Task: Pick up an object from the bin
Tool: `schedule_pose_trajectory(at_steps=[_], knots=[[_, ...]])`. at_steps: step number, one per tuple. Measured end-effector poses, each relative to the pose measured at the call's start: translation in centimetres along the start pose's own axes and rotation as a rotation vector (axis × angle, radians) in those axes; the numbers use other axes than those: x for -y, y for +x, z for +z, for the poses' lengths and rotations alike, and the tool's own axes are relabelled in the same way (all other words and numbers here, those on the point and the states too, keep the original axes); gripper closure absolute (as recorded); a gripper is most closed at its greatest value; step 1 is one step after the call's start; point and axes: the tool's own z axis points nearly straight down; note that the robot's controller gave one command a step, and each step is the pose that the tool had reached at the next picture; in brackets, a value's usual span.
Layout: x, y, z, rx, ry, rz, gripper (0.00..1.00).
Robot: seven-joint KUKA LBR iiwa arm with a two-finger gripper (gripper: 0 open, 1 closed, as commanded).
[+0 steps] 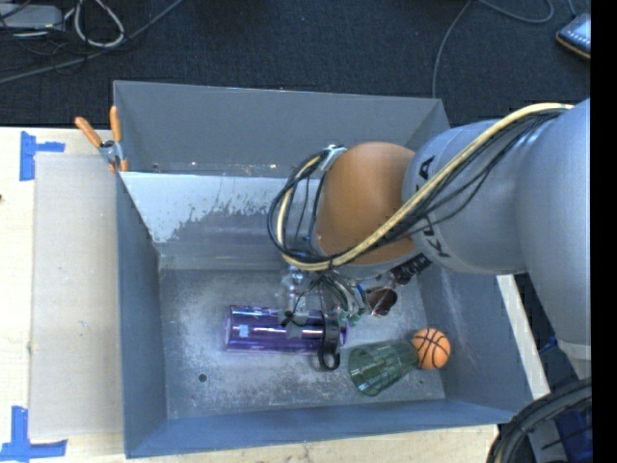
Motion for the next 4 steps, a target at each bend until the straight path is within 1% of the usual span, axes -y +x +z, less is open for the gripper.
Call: schedule_pose_trajectory(at_steps=[1,2,3,4], knots=[[3.7,1.9,1.7,0.027,-0.010,-0.142,1.00],[3.8,1.8,1.6,0.024,-0.004,-0.134,1.00],[4.5,2.8,2.9,-0.007,0.006,-0.133,0.00],[4.6,3.0,3.2,-0.013,0.008,-0.130,0.00]])
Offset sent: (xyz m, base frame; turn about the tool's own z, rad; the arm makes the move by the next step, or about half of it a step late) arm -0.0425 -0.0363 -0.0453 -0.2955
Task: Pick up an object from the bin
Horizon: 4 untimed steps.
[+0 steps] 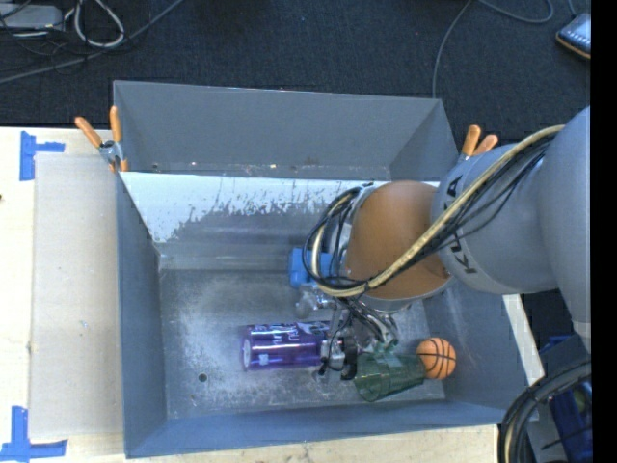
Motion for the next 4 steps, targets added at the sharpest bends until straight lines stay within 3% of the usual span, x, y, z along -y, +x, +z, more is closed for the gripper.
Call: schedule_pose_trajectory(at_steps=[2,3,4], knots=[[0.0,0.1,2.6,-0.002,-0.001,0.017,0.00],[0.0,-0.3,-3.3,-0.007,-0.001,0.001,0.00],[0.1,-0.6,-5.2,0.006,0.000,0.007,0.00]])
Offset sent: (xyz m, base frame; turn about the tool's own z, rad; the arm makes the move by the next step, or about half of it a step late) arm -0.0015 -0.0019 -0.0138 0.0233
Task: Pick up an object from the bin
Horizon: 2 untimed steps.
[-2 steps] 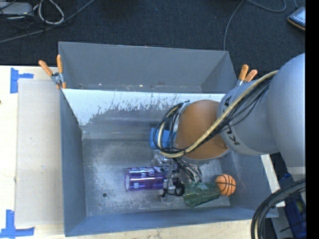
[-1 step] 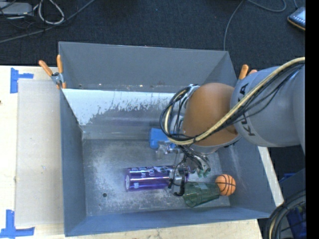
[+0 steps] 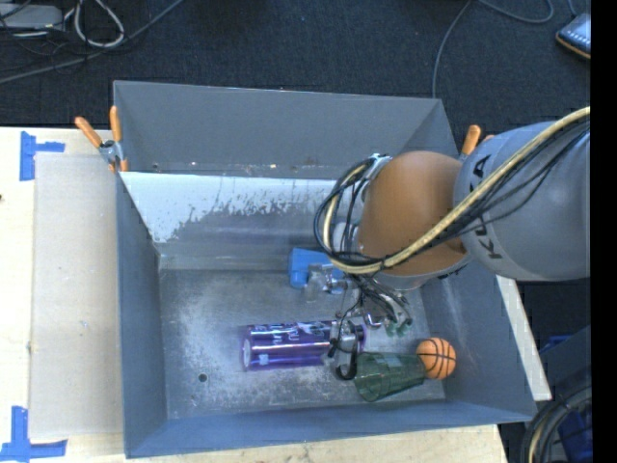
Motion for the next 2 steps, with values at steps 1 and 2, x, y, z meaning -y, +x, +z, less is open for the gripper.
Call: schedule_pose_trajectory(at_steps=[1,2], knots=[[0.5,-0.1,6.1,-0.006,0.000,0.159,0.00],[3.4,-5.3,6.5,-0.004,-0.002,0.011,0.00]])
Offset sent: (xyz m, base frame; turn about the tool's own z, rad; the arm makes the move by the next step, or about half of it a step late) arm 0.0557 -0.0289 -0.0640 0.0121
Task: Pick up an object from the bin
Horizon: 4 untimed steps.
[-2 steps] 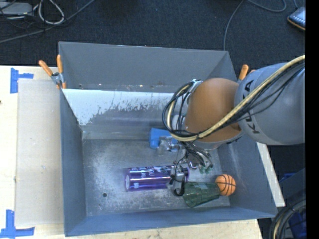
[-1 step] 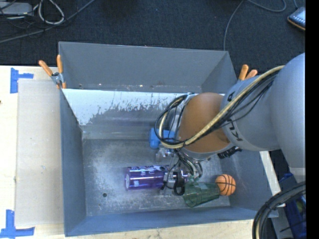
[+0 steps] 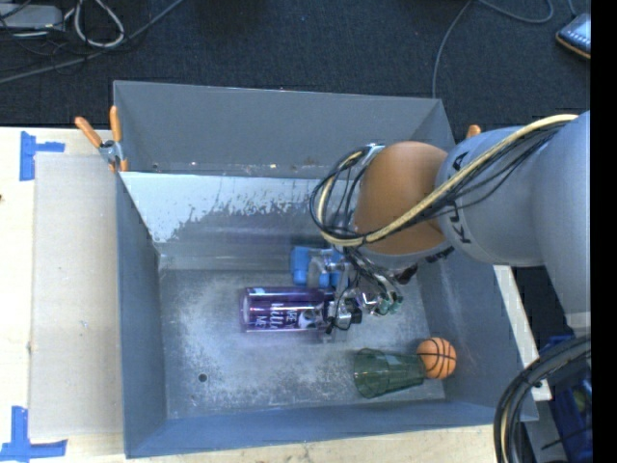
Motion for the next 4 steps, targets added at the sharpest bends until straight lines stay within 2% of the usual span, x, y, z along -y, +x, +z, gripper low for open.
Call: schedule_pose_trajectory(at_steps=[1,2,3,4], knots=[[-1.5,2.5,0.8,-0.009,0.000,0.107,0.00],[-0.7,1.2,-0.6,-0.005,0.000,0.053,0.00],[-2.7,2.4,0.1,-0.015,-0.001,0.099,0.00],[-2.2,1.9,-0.2,-0.009,0.000,0.078,0.00]])
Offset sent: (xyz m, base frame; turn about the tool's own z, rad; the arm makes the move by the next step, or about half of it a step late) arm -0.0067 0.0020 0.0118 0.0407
